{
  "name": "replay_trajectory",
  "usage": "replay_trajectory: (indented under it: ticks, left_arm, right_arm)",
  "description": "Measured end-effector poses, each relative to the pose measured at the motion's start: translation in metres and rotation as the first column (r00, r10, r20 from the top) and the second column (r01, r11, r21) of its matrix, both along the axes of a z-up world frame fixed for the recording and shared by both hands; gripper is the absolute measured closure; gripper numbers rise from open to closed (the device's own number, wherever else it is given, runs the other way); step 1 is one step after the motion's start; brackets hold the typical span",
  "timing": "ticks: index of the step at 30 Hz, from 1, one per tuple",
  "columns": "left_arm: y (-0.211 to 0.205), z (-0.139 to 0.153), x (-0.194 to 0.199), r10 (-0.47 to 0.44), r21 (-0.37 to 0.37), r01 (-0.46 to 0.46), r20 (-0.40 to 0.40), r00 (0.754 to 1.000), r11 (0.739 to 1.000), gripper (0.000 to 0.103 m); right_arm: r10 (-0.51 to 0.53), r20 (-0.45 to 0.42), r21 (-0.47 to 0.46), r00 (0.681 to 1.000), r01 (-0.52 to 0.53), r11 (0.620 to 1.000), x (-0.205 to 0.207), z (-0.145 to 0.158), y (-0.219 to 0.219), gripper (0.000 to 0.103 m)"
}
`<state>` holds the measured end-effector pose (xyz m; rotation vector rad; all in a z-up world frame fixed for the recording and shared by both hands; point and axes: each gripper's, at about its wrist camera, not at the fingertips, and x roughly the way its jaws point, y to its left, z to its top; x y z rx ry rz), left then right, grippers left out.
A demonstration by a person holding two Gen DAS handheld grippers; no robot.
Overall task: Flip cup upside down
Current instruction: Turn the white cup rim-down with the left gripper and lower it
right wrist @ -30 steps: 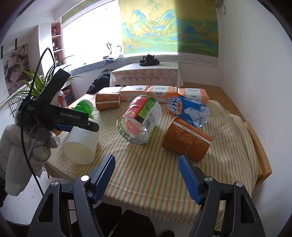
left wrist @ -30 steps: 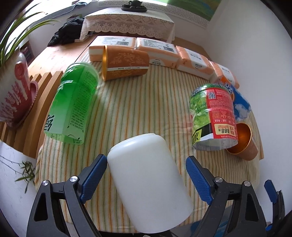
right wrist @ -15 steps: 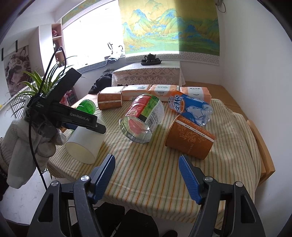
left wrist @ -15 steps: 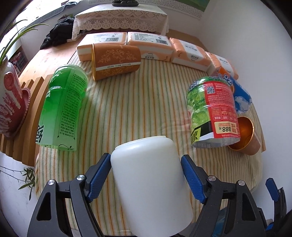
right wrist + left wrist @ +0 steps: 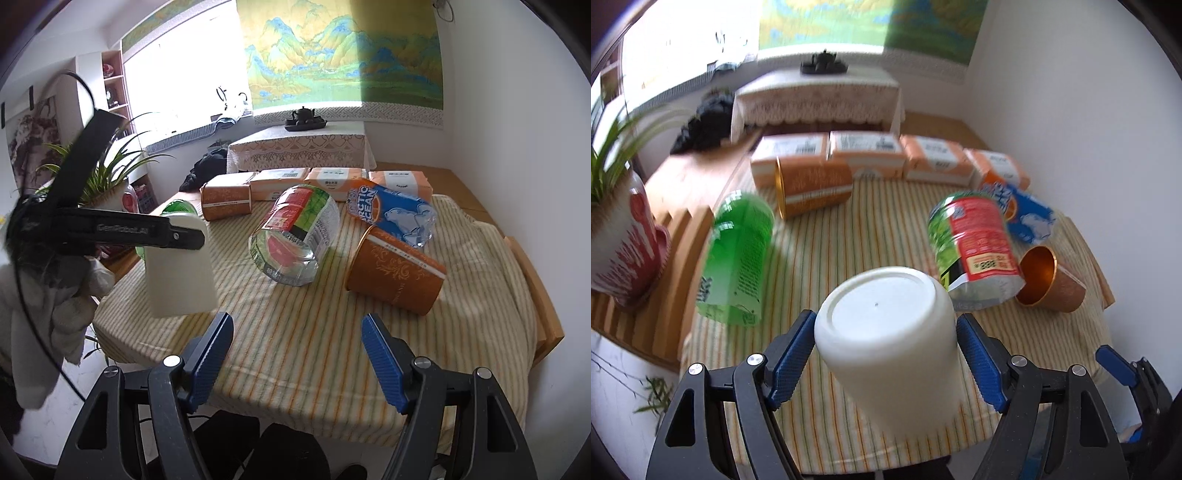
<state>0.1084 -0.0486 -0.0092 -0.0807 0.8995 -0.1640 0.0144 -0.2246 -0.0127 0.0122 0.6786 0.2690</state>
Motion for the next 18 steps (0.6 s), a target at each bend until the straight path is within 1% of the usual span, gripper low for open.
replay_trajectory:
  ticks: [5,9,11,14,18]
  left_arm:
    - [0.000,0.010,-0.012,0.014,0.010,-0.015,0.095,0.995,1.000,0.023]
    - [0.003,0.015,-0.018,0.032,0.002,-0.032,0.143,0.989,0.999,0.024]
    - [0.002,0.015,-0.022,0.032,0.010,-0.034,0.166,0.986,0.999,0.024]
    - [-0.001,0.009,-0.024,0.028,0.019,-0.032,0.178,0.984,0.999,0.024]
    - [-0.003,-0.003,-0.023,0.013,0.009,-0.015,0.167,0.986,1.000,0.024]
  right_arm:
    - [-0.008,-0.003,0.007,1.000,0.008,1.000,0.000,-0.003,0.004,0.035]
    - [-0.018,0.007,0.009,1.000,0.018,1.000,-0.002,-0.002,0.007,0.035]
    - [-0.032,0.023,0.005,0.999,0.032,0.999,-0.003,-0.001,0.009,0.035]
    - [-0.061,0.053,-0.004,0.997,0.061,0.998,-0.007,-0.001,0.010,0.035]
    - [-0.104,0.091,-0.032,0.990,0.107,0.994,-0.010,-0.002,0.013,0.035]
